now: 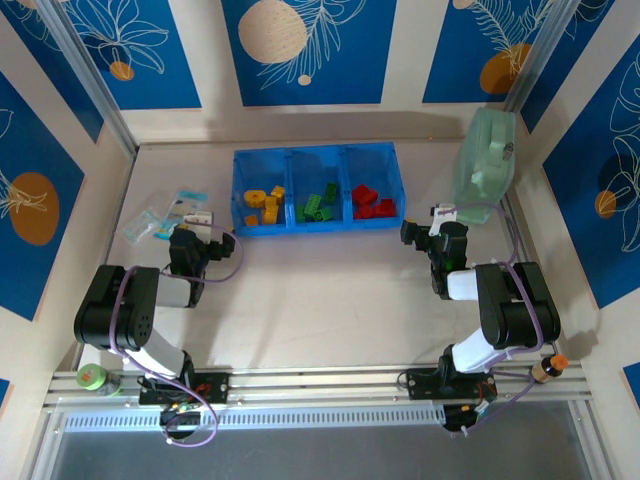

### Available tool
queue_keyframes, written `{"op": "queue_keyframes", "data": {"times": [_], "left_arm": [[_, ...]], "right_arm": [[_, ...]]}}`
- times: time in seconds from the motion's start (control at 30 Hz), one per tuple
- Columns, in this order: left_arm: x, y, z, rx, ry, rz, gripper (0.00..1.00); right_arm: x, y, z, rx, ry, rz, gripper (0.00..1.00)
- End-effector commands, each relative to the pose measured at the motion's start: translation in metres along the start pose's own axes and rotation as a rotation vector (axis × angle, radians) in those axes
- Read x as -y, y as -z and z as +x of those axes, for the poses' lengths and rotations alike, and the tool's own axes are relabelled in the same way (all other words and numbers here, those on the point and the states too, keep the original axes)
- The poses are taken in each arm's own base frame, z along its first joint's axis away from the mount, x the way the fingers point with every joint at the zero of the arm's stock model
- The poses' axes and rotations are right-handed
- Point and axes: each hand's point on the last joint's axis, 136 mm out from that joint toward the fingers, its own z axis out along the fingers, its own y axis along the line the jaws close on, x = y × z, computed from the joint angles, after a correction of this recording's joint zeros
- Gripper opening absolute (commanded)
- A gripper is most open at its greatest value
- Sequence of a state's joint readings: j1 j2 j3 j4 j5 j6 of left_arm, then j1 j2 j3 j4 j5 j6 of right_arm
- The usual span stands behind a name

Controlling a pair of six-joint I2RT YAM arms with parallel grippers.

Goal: Sort the legos into containers by color

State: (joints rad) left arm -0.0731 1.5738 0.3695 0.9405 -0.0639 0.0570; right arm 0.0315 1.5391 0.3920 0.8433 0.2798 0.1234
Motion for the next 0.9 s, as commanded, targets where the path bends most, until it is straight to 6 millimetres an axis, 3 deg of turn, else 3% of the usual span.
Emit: {"op": "queue_keyframes", "data": {"times": [0.0, 0.87], "left_arm": [[-0.0008, 0.0003, -0.0045, 0.010, 0.007, -0.004, 1.00], [0.0015, 0.0003, -0.0053, 0.011, 0.002, 0.011, 1.00]], "right_arm": [[-0.0039, 0.0015, -0.0094, 0.028, -0.007, -0.017, 0.99], [-0.0041, 0.0016, -0.0094, 0.027, -0.008, -0.019, 0.99]]}}
